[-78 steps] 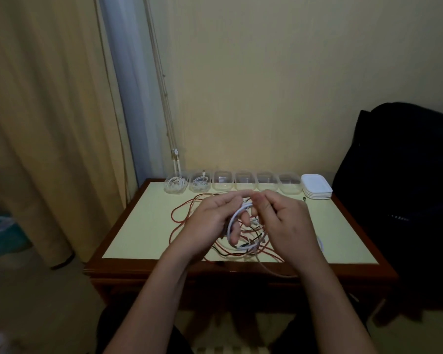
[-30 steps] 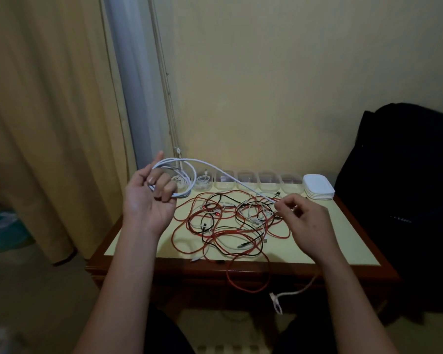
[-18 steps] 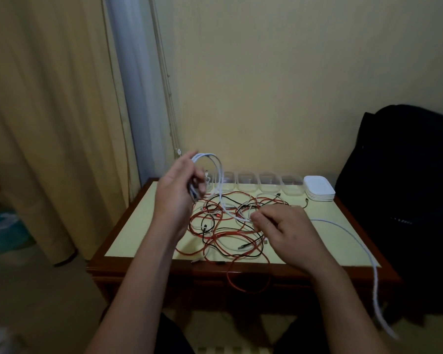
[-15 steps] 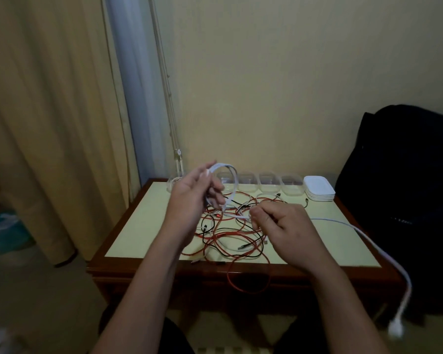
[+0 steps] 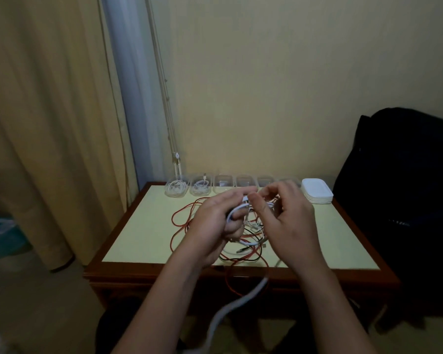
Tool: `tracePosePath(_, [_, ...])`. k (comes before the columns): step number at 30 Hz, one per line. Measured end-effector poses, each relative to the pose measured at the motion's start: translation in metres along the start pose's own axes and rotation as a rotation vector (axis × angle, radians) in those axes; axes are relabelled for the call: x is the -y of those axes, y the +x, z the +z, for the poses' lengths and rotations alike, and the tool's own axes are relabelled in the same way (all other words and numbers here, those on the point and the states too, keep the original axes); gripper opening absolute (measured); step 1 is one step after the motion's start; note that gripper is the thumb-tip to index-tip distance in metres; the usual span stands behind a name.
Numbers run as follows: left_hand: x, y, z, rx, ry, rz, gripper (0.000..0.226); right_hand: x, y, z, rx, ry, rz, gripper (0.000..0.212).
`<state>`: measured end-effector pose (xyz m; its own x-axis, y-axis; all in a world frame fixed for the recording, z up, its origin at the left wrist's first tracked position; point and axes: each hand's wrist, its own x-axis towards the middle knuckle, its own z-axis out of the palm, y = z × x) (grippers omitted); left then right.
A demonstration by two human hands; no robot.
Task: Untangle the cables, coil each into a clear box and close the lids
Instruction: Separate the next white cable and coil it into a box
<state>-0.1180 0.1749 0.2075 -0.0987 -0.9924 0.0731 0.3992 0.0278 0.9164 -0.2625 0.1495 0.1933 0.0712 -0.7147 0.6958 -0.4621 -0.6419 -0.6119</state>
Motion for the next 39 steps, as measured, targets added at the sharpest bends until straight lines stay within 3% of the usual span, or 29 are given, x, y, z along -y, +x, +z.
tracePosePath(3, [-0.008,-0.002,0.000,0.047,-0.250,-0.041,0.041,-0.003,-0.004,0.001,0.052,0.030,0.129,0.031])
tracePosePath(6, [-0.013,-0.002,-0.004,0.096,-0.376,-0.054,0.040,0.002,-0.011,0.002,0.140,0.207,0.264,0.052])
tracePosePath(9, [-0.010,-0.002,-0.005,0.159,-0.446,-0.088,0.043,0.011,-0.011,0.002,0.148,0.332,0.293,0.052])
tracePosePath(17, [-0.002,0.000,0.001,-0.017,-0.185,-0.037,0.044,0.011,-0.006,0.002,0.199,0.276,0.232,0.043])
tracePosePath(21, [-0.001,0.001,0.002,-0.034,-0.282,-0.017,0.042,0.012,-0.004,0.003,0.259,0.311,0.265,0.047])
tracePosePath(25, [-0.002,0.003,-0.003,-0.023,-0.433,-0.011,0.035,0.021,0.001,0.000,0.341,0.455,0.465,0.062])
tracePosePath(28, [-0.002,0.001,-0.003,-0.030,-0.407,0.003,0.034,0.021,0.005,-0.003,0.285,0.524,0.625,0.061])
tracePosePath(31, [-0.003,-0.001,0.000,-0.008,-0.312,-0.007,0.034,0.019,0.006,-0.001,0.273,0.555,0.551,0.052])
tracePosePath(34, [-0.003,-0.001,0.004,-0.027,-0.226,0.034,0.033,0.021,0.007,0.003,0.279,0.586,0.507,0.062])
tracePosePath(39, [-0.007,0.001,-0.001,-0.078,-0.257,0.088,0.030,0.015,0.006,0.004,0.324,0.578,0.499,0.049])
